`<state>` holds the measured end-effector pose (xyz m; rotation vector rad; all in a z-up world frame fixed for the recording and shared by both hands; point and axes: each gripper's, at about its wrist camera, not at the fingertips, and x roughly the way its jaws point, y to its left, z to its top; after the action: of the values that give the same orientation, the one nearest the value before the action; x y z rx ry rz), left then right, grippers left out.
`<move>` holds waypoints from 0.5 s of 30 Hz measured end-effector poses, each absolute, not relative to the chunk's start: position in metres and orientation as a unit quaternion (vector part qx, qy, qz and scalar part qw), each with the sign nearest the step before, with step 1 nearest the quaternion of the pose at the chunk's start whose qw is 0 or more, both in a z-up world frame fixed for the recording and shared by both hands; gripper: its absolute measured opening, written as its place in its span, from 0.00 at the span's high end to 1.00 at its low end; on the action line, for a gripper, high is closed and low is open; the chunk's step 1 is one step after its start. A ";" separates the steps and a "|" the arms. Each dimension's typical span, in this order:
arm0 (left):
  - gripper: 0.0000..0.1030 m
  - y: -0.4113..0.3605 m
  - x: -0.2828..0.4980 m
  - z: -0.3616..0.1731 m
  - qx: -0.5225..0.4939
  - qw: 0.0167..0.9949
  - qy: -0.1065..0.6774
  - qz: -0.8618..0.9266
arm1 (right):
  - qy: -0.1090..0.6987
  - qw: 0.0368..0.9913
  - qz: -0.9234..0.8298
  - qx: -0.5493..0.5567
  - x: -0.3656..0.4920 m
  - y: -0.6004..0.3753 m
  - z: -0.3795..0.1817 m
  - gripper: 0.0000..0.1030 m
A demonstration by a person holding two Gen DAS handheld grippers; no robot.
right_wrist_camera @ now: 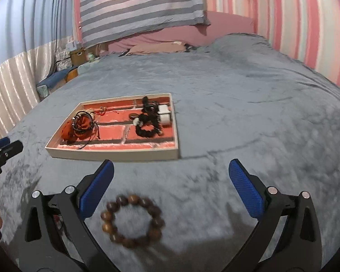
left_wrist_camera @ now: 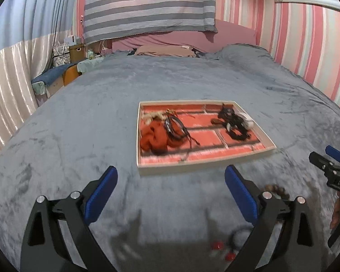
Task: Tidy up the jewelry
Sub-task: 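Withdraw both tools from the tray toward the bead bracelet and hair tie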
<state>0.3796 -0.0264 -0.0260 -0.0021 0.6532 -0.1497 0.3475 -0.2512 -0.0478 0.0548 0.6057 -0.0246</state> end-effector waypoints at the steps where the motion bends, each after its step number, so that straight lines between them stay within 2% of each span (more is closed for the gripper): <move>1: 0.09 -0.028 0.373 -0.027 -0.003 0.944 0.322 -0.074 | 0.296 0.955 -0.017 0.030 0.338 -0.254 -0.050 0.04; 15: 0.09 -0.058 0.342 -0.074 -0.003 0.920 0.382 -0.089 | 0.326 0.945 -0.037 0.000 0.304 -0.247 -0.089 0.04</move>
<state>0.3418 -0.0576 -0.0743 -0.0057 0.7853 -0.1834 0.3044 -0.2465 -0.0889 -0.0009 0.6639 -0.0760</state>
